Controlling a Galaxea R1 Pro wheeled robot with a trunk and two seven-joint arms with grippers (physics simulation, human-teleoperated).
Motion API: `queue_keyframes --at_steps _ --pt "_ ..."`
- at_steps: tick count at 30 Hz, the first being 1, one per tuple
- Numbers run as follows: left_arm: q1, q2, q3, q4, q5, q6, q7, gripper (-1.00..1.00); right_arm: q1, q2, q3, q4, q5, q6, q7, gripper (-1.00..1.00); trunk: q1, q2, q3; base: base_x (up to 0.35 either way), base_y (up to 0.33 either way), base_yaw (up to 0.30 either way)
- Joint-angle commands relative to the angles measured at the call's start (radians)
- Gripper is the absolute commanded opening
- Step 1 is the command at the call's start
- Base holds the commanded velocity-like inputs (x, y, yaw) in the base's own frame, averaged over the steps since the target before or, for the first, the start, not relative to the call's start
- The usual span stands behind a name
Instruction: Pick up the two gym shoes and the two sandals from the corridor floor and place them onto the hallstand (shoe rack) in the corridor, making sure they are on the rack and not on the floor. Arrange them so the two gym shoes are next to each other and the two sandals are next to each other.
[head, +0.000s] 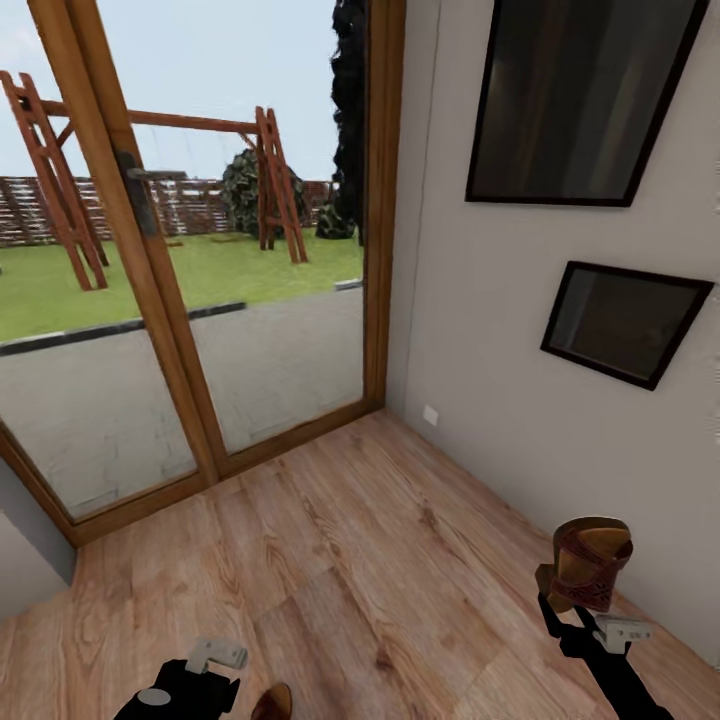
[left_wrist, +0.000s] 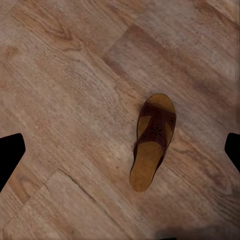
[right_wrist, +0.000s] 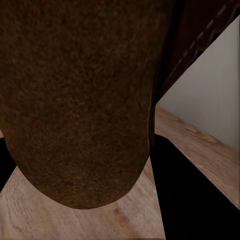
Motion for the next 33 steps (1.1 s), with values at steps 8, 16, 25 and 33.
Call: queue_keyframes --at_steps 8,16,25,33 --pt "-0.001 0.0 0.0 0.0 0.0 0.0 0.0 1.0 0.0 0.0 0.0 0.0 -0.002 0.001 0.002 -1.0 0.0 0.0 0.0 -0.001 0.0 -0.048" --pt "-0.001 -0.001 0.001 0.0 0.0 0.0 0.0 1.0 0.0 0.0 0.0 0.0 -0.002 0.001 0.002 -1.0 0.0 0.0 0.0 0.0 0.0 -0.007" --pt "-0.002 -0.001 0.0 0.0 0.0 0.0 0.0 1.0 0.0 0.0 0.0 0.0 -0.002 0.001 0.002 -1.0 0.0 0.0 0.0 0.0 0.0 -0.194" --pt "-0.002 -0.001 0.0 0.0 0.0 0.0 0.0 1.0 0.0 0.0 0.0 0.0 -0.002 0.001 0.002 -1.0 0.0 0.0 0.0 -0.004 -0.001 -0.104"
